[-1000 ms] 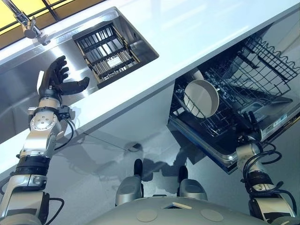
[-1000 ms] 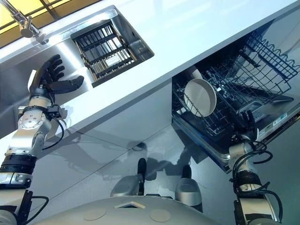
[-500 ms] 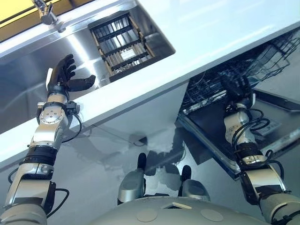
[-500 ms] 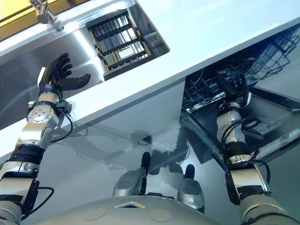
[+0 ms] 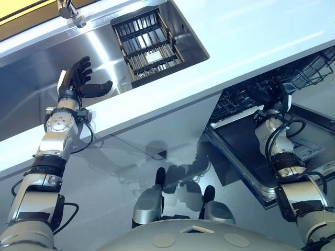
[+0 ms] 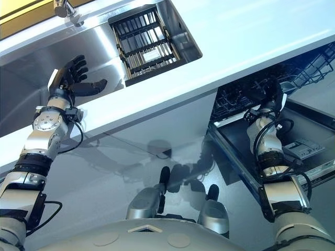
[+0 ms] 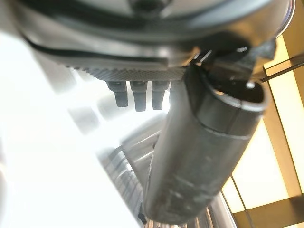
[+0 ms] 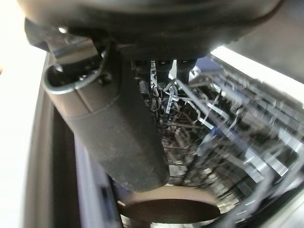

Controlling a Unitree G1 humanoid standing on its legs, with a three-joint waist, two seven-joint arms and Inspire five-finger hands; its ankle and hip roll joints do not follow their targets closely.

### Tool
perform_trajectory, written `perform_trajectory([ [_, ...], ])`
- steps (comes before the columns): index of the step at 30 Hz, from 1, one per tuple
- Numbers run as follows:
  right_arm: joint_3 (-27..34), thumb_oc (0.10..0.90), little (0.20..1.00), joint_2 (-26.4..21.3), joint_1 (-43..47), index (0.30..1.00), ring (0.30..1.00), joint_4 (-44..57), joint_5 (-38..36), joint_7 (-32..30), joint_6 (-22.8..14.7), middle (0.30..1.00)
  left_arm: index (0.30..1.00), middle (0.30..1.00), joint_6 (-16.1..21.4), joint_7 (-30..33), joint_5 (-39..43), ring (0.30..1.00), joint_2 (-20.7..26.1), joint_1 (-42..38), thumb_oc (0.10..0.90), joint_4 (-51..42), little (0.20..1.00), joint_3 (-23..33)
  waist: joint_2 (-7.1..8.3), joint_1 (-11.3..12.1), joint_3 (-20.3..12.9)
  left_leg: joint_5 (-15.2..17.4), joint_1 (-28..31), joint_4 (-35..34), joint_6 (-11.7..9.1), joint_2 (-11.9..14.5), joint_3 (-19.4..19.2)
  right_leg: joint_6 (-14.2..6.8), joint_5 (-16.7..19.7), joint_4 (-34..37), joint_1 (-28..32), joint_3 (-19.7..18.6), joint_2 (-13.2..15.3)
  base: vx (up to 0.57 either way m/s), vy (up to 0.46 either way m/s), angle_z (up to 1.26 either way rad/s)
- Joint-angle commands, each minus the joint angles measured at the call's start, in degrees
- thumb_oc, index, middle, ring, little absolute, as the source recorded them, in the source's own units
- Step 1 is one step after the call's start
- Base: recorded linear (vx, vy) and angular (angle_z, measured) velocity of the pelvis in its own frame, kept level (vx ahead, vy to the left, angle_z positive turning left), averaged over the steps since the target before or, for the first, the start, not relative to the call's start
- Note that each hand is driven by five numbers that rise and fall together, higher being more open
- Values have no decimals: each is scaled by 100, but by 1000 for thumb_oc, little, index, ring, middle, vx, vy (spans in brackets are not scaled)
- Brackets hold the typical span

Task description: Pick up plates and place into dishwasher.

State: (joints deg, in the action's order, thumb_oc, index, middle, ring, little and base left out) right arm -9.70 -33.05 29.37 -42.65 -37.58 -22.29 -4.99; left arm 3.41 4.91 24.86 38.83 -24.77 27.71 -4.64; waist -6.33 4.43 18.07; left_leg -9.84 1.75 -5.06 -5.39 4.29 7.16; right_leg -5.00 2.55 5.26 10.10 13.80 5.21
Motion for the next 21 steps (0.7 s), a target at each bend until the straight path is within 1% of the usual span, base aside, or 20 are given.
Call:
perform_trajectory([
  [1,-631,800,900,-341,2005,900,900,1244,1559,413,-898,900,900,900,255,81,73,900,518,-474,800,-461,900,-119,398,53,-733,930,277,321,486,-653,-307,284,-621,-841,-454,-246,-319,-20,-2,6],
  [2,-620,800,900,-510,1861,900,900,1168,1834,370,-790,900,900,900,223,84,80,900,527,-442,800,-519,900,-80,419,15,-743,938,303,296,489,-652,-332,268,-613,-825,-444,-271,-322,-34,1,5],
  [4,-446,800,900,-810,1471,900,900,1191,2029,341,-567,900,900,900,140,141,89,900,558,-305,800,-714,900,17,445,-81,-750,945,366,227,501,-636,-408,247,-599,-804,-433,-347,-344,-45,4,3],
  [5,-344,800,900,-958,1278,900,900,1178,2129,376,-512,900,900,900,99,114,73,900,572,-224,800,-810,900,107,467,-124,-761,957,398,194,506,-633,-445,229,-592,-782,-424,-391,-351,-58,5,5],
  [6,-264,800,900,-1051,1100,900,900,1256,2094,382,-496,900,900,900,109,117,69,900,578,-158,800,-841,900,162,471,-167,-763,953,422,159,507,-626,-479,216,-585,-772,-423,-420,-358,-75,5,2],
  [8,27,800,900,-1191,704,900,900,1418,2173,396,-295,900,900,900,68,129,84,900,607,-16,800,-971,900,287,497,-269,-772,970,479,110,520,-619,-562,188,-570,-756,-422,-494,-372,-60,6,-2],
  [9,62,800,900,-1204,641,900,900,1433,2163,409,-305,900,900,900,71,135,72,900,596,-3,800,-969,900,304,498,-284,-771,973,488,106,519,-619,-575,182,-567,-754,-421,-506,-373,-44,2,-4],
  [16,767,800,900,-1282,-401,900,900,1787,2171,547,-204,900,900,900,107,230,96,900,556,244,800,-1063,900,615,531,-580,-825,1084,609,70,550,-594,-864,92,-546,-704,-421,-754,-398,-62,0,-19],
  [19,983,800,900,-1292,-697,900,900,1972,2119,504,-249,900,900,900,169,273,83,900,534,313,800,-1034,900,700,539,-693,-855,1113,640,59,554,-575,-989,69,-545,-695,-432,-853,-421,-52,-3,-22],
  [21,1183,800,900,-1269,-862,900,900,2073,2038,373,-352,900,900,900,234,286,61,900,519,374,800,-1007,900,768,534,-767,-870,1136,657,57,560,-562,-1071,56,-545,-692,-445,-921,-437,-44,-7,-33],
])
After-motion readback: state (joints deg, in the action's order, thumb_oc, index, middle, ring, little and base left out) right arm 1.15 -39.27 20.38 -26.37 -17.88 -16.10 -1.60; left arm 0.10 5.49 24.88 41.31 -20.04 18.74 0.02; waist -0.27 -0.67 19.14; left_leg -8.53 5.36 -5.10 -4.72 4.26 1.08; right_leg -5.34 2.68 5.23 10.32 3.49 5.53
